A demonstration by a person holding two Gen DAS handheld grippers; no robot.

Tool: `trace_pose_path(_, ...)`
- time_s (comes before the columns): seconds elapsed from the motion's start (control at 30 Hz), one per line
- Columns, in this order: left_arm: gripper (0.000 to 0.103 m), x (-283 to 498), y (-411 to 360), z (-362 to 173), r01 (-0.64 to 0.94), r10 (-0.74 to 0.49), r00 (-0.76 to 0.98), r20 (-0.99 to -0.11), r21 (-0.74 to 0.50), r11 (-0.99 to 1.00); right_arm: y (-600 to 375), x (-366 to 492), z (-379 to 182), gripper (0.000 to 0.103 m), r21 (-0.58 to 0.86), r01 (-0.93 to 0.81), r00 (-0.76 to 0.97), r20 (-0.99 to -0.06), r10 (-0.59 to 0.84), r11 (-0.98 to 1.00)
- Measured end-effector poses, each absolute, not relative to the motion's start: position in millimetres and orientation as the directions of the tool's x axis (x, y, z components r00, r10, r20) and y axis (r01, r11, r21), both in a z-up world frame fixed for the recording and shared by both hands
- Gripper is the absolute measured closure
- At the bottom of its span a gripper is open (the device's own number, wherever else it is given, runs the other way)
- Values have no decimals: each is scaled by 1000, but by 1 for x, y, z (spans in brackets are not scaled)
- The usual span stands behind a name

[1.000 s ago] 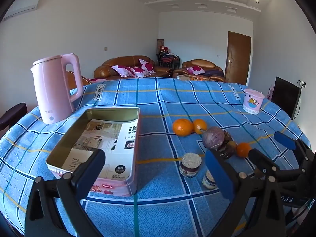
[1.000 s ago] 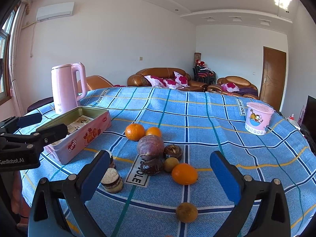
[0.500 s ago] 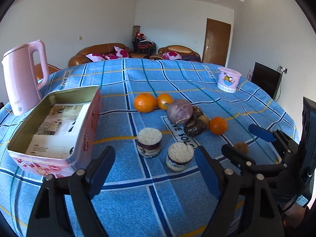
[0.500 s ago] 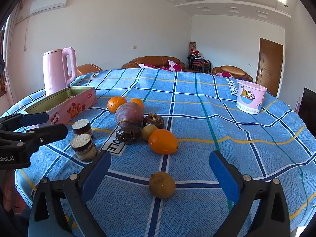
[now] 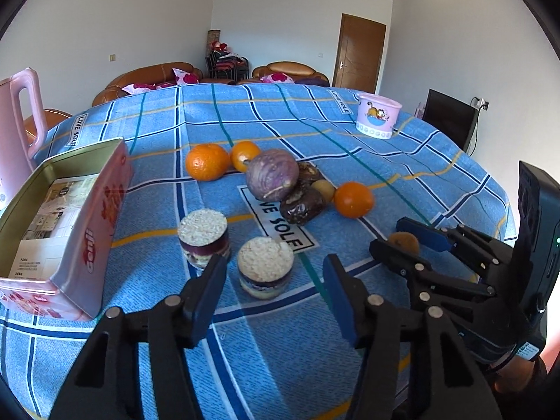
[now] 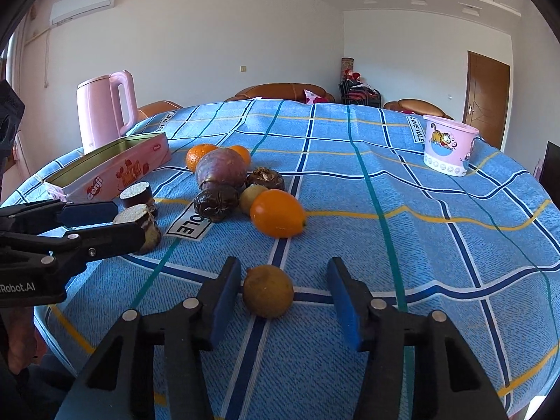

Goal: Organize fruits
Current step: 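Grasp a rice-topped jar with the left tool while the right tool grasps a brown round fruit, then carry the jar and brown fruit over the pink tin box with both tools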

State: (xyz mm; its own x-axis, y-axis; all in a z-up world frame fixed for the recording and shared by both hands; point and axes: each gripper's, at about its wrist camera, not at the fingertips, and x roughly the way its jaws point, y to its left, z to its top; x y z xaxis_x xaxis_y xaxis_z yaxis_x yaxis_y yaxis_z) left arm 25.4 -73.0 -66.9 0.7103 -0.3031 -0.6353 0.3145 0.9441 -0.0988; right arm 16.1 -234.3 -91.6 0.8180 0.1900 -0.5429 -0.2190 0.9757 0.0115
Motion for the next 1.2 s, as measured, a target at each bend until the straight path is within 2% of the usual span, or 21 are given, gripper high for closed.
trace_pose_path(0.13,56,32,-74,-72,307,-296,699,-651,-100,946,-234,16,-92,65,13,-234,816,-542,203,972)
trace_pose_path(0.2,67,36,-72,-75,292,-284,699,-656,-101,951,-233,16,-92,68,15,-240,815,-540,210,971)
trace_pose_path(0.33,68,37,-68,-76,296,-298,697,-653,-117,948,-231,15,-92,75,17,-256,813,-537,225,967)
trace_pose_path(1.2,68,14,-65,-53,294,-252,808,-532,-6,956,-209,6,-75,75,22,-321,828,-478,292,947)
